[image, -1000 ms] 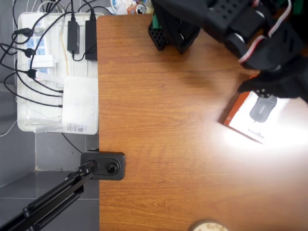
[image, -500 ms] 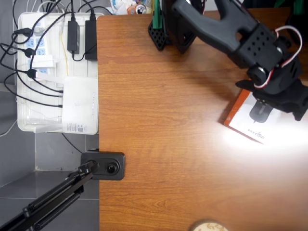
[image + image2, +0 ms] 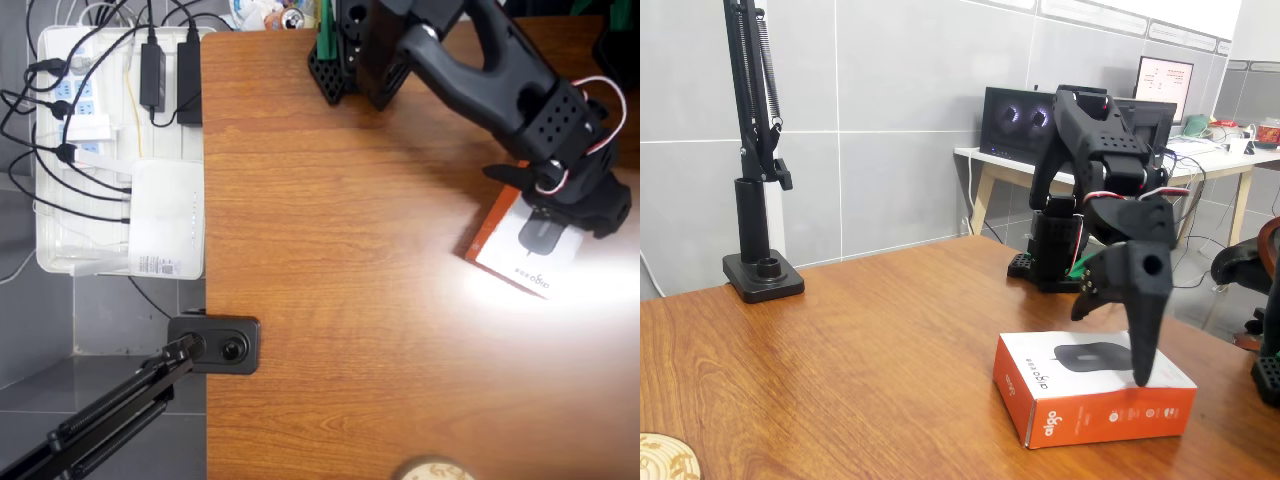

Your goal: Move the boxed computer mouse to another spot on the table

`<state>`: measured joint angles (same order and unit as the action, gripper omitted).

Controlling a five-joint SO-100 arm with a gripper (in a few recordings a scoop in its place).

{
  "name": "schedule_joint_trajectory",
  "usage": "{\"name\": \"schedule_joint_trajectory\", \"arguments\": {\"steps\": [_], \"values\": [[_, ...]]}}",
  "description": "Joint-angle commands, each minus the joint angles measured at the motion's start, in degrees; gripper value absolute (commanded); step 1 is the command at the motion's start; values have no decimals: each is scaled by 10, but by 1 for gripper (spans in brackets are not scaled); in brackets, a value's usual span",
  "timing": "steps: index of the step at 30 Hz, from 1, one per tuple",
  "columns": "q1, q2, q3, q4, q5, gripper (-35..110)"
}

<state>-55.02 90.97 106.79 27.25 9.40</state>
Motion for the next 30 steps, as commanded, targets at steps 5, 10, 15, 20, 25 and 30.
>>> {"name": "schedule_joint_trajectory", "arguments": {"steps": [5, 10, 15, 20, 25, 30], "values": [[3, -37, -38, -14, -11, 103], [4, -71, -44, -31, -10, 103], [8, -92, -43, -41, -9, 96], [-1, -98, -130, 155, -27, 0], [-5, -91, -139, 155, -28, 0], [18, -61, -151, 172, -25, 0]]}}
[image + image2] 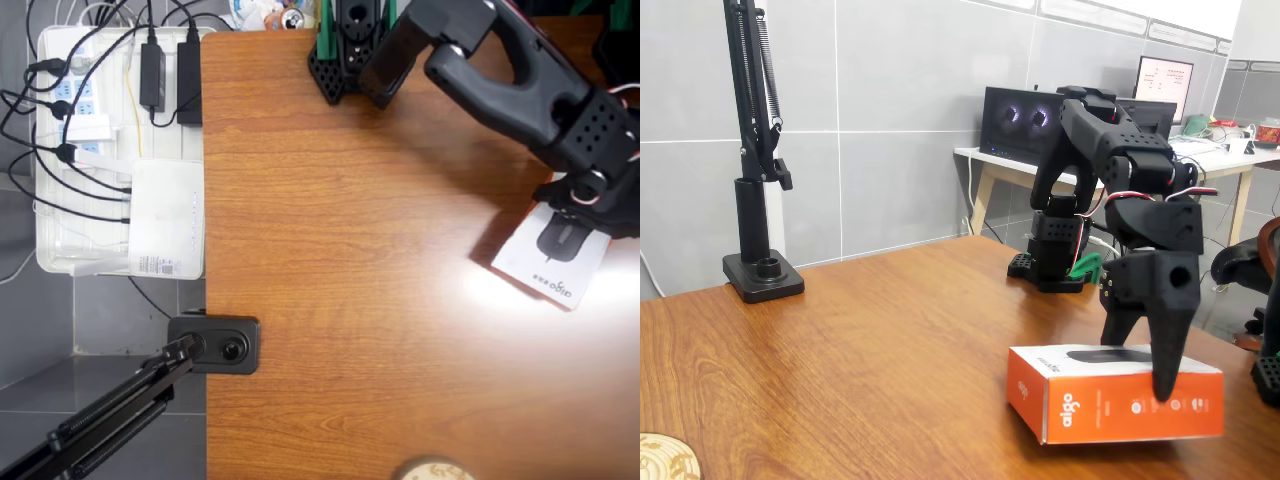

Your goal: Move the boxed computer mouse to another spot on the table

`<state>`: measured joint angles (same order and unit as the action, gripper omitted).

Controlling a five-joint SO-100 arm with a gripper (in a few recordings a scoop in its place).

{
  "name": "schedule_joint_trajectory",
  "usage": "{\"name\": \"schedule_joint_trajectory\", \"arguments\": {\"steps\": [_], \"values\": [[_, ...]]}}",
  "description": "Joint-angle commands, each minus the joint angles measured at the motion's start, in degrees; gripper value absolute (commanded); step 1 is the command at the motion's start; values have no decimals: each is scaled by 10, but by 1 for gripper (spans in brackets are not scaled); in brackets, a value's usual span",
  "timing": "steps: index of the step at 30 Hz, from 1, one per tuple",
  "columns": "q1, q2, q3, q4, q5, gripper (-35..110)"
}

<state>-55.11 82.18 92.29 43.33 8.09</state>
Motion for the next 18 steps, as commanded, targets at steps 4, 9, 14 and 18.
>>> {"name": "schedule_joint_trajectory", "arguments": {"steps": [4, 9, 14, 18], "values": [[98, 100, -25, 19, -11, 0], [304, 176, -85, 88, -12, 0], [544, 209, -121, 153, -16, 0], [686, 245, -98, 233, -16, 0]]}}
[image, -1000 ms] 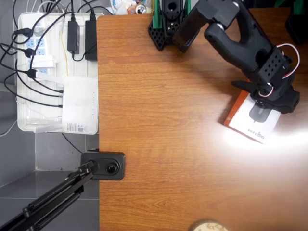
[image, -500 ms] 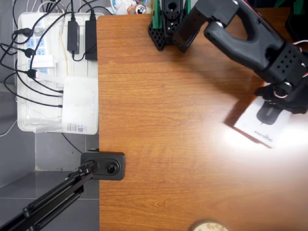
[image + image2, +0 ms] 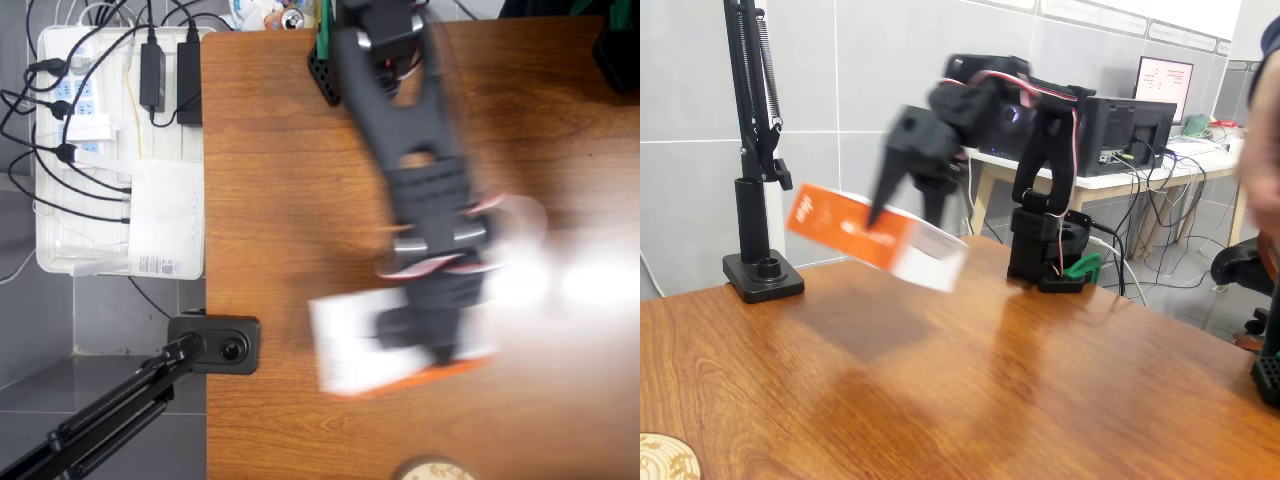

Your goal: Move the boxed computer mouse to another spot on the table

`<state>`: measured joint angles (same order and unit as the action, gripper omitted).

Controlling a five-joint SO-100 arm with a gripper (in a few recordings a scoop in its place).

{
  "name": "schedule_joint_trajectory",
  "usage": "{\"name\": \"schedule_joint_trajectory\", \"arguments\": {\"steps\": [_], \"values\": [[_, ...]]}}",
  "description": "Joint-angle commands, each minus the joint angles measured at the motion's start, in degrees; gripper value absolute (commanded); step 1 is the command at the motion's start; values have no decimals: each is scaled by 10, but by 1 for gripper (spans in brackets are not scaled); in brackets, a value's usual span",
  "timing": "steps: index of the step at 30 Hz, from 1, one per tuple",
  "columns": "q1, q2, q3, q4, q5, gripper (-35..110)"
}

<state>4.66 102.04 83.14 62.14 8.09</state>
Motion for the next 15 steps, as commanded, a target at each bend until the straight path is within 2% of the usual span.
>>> {"name": "schedule_joint_trajectory", "arguments": {"steps": [1, 6, 11, 15], "values": [[115, 61, 7, 58, -15, 0], [179, 138, 110, 88, -10, 0], [162, 166, 166, 102, -11, 0], [146, 155, 188, 70, -11, 0]]}}
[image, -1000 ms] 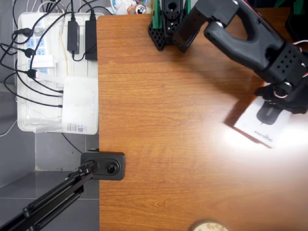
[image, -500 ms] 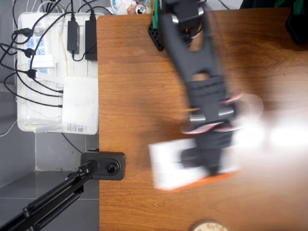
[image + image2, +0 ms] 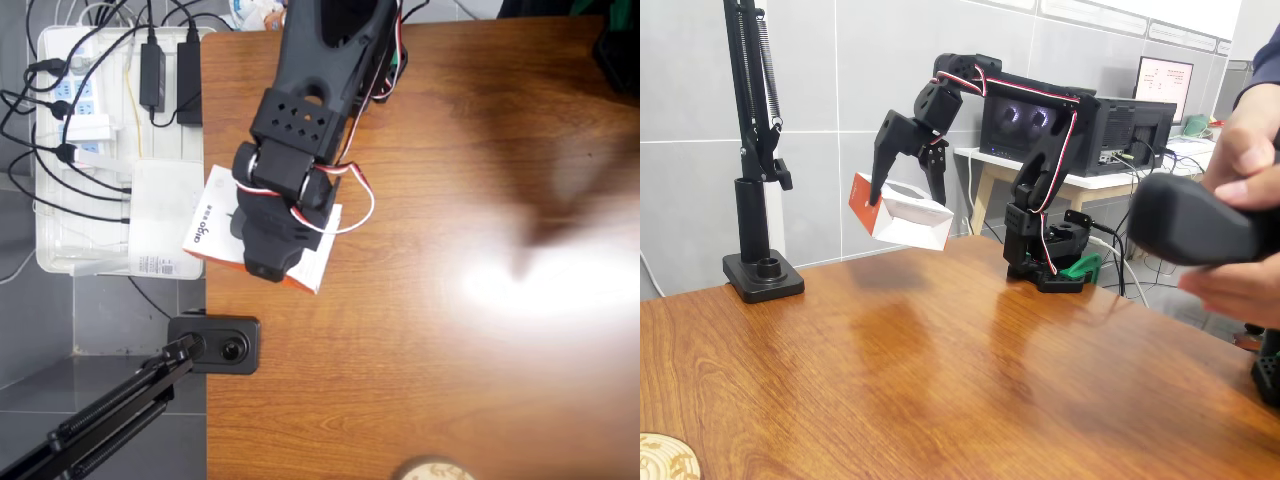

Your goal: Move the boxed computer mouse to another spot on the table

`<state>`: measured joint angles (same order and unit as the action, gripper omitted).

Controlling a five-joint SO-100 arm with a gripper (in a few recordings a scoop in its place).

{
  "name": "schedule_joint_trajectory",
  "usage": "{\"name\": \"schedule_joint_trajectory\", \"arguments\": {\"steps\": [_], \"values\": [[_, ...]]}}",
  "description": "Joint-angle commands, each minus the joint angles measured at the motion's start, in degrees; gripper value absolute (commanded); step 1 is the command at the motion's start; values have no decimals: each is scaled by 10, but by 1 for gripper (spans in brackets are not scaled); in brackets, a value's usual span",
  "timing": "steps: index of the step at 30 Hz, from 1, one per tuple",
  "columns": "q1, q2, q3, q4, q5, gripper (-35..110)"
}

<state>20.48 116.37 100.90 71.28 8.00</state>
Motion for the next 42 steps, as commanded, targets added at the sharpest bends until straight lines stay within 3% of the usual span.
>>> {"name": "schedule_joint_trajectory", "arguments": {"steps": [1, 10, 17, 19, 22, 36, 40, 42], "values": [[-16, 8, 29, -33, -10, 0], [-33, -20, 149, -128, -4, 0], [-30, -27, 140, -135, -2, 1], [-33, -21, 126, -154, -4, 17], [-47, -10, 163, -325, -6, 106], [-52, -6, 144, -310, -11, 105], [-48, 4, 138, -345, -1, 92], [-36, 6, 142, -428, 27, 79]]}}
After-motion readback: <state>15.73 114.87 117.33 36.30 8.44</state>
